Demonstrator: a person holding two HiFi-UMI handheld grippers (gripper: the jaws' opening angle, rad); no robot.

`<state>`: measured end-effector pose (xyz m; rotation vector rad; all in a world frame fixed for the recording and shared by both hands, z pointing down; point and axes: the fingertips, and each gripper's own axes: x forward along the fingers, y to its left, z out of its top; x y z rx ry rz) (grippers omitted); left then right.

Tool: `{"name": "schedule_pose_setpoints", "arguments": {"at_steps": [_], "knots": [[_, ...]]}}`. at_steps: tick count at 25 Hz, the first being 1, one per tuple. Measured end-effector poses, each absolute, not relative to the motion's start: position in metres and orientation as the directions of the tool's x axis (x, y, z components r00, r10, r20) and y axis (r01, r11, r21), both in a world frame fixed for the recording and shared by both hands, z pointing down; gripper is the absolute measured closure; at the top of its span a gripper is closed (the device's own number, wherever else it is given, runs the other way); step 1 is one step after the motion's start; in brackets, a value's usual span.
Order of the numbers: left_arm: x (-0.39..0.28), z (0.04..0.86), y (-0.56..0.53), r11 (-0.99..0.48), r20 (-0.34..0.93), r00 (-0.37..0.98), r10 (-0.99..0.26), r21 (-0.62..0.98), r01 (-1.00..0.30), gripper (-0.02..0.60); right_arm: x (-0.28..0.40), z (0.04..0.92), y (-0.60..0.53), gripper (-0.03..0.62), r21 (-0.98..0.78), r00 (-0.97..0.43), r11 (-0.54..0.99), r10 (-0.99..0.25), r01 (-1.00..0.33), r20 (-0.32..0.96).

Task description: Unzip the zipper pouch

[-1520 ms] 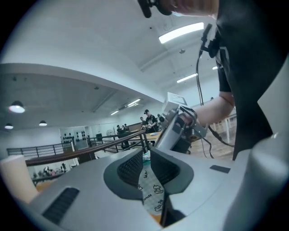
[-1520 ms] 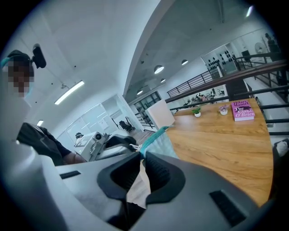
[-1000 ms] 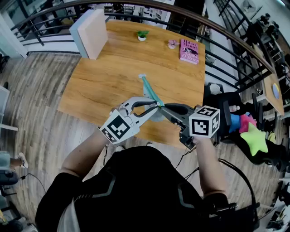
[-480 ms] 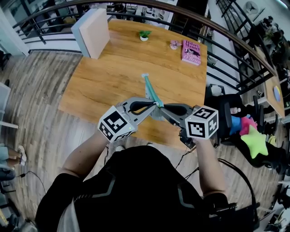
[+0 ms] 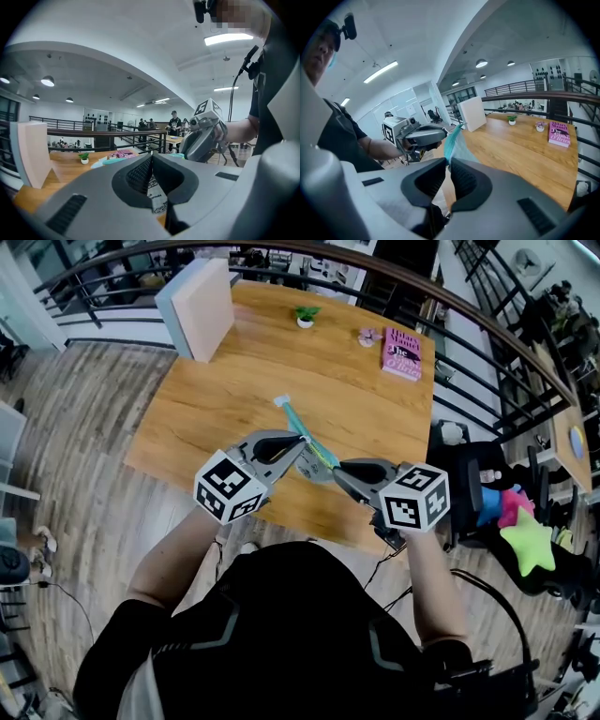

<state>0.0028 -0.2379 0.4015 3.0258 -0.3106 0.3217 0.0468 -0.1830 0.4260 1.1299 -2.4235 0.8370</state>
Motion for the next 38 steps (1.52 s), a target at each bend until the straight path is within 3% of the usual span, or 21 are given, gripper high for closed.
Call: {"name": "schedule_pose_setpoints", "arguments": {"at_steps": [8,19,38], "knots": [[-0.021,0.410,-0.266,-0.950,0.247,0.927,-0.283,0.058,-0.306,0.552,0.054,0.440,-0.185,0.549,-0.370,-0.620,0.501,-0.566,-0.782,0.543],[-0.053,0.429,-0.301,-0.882,0.265,0.884,-0.386,0.177,-0.438,0.552,0.068,0.458,-0.194,0.549,-0.383,-0.611,0.478,-0.563,-0.790,0.557],[-0.025,0.494,-0.336,-0.837,0.365,0.845,-0.392,0.241,-0.492,0.551,0.110,0.529,-0.254,0.547,-0.361,-0.539,0.406,-0.541,-0.839,0.645]]}}
